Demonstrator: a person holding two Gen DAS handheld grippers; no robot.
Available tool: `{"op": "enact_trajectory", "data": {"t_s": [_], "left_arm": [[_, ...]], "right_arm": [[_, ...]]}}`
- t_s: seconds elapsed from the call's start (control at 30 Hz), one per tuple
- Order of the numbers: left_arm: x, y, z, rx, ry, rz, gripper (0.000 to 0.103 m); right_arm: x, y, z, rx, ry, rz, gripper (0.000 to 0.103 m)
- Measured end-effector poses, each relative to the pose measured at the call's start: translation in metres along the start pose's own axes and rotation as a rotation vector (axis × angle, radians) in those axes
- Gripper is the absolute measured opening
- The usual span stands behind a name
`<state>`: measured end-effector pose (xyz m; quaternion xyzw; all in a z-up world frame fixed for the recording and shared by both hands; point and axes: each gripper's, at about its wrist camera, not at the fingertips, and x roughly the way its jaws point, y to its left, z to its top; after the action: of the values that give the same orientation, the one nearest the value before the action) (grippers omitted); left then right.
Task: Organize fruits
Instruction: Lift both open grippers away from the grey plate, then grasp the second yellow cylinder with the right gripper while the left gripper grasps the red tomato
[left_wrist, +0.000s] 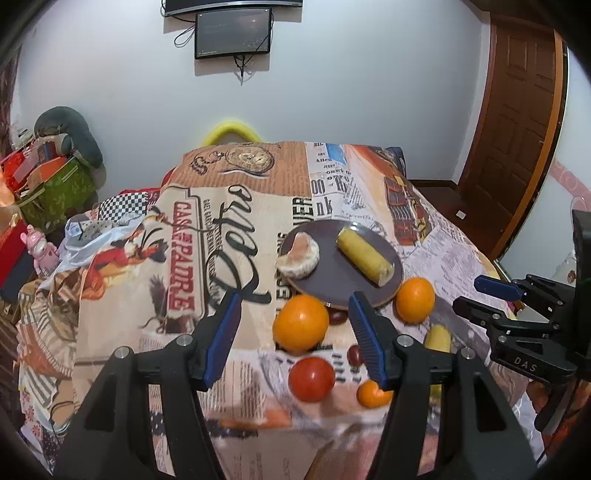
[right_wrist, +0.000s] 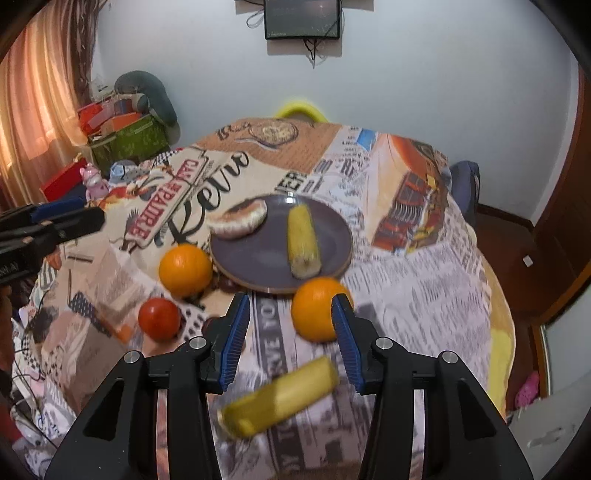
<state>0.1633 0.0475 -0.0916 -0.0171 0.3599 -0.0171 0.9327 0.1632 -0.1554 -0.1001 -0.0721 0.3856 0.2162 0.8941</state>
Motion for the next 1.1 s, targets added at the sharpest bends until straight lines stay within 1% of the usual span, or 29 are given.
{"op": "enact_trajectory", "data": {"t_s": [0.1, 0.2, 0.4, 0.47, 0.5, 0.53, 0.57, 0.6, 0.63, 0.7, 0.77, 0.87, 0.97, 1.03, 1.1], "left_arm": [[-0.003, 0.005, -0.012, -0.008, 0.014, 0.0, 0.064], [0.0, 0.008, -0.024, -0.011, 0.036, 0.002, 0.064], [0.018, 0.015, -0.053, -0.025, 0.114, -0.006, 0.064], [0.027, 0.017, -0.065, -0.034, 0.147, -0.008, 0.064], [0.03, 0.017, -0.07, -0.039, 0.159, -0.01, 0.064], [0.034, 0.018, -0.075, -0.047, 0.175, -0.014, 0.064], [0.036, 0.019, -0.077, -0.05, 0.182, -0.016, 0.064], [0.039, 0.019, -0.08, -0.055, 0.189, -0.017, 0.064], [0.041, 0.019, -0.082, -0.06, 0.195, -0.019, 0.064], [0.045, 0.019, -0.085, -0.071, 0.205, -0.026, 0.064], [0.049, 0.018, -0.086, -0.079, 0.217, -0.035, 0.064], [0.055, 0.013, -0.086, -0.068, 0.228, -0.043, 0.064], [0.061, 0.007, -0.086, -0.057, 0.235, -0.049, 0.064], [0.066, 0.004, -0.086, -0.057, 0.242, -0.053, 0.064], [0.07, 0.003, -0.084, -0.061, 0.248, -0.059, 0.064]], "right_arm": [[0.008, 0.0, -0.013, 0.016, 0.04, -0.002, 0.043], [0.015, 0.001, -0.027, 0.027, 0.08, -0.001, 0.043], [0.033, 0.0, -0.058, 0.056, 0.171, 0.027, 0.043], [0.036, -0.002, -0.062, 0.088, 0.178, 0.052, 0.05], [0.037, -0.003, -0.063, 0.101, 0.181, 0.058, 0.056], [0.039, -0.002, -0.063, 0.11, 0.183, 0.062, 0.057], [0.041, 0.0, -0.063, 0.111, 0.189, 0.064, 0.06], [0.043, 0.003, -0.064, 0.105, 0.191, 0.06, 0.065], [0.044, 0.005, -0.065, 0.095, 0.191, 0.05, 0.069], [0.045, 0.008, -0.067, 0.083, 0.181, 0.037, 0.07], [0.045, 0.005, -0.067, 0.093, 0.181, 0.049, 0.071], [0.045, 0.001, -0.07, 0.1, 0.19, 0.083, 0.067], [0.043, -0.003, -0.076, 0.095, 0.196, 0.115, 0.058], [0.046, -0.005, -0.081, 0.07, 0.229, 0.101, 0.04], [0.047, -0.01, -0.09, 0.048, 0.248, 0.065, 0.031]]}}
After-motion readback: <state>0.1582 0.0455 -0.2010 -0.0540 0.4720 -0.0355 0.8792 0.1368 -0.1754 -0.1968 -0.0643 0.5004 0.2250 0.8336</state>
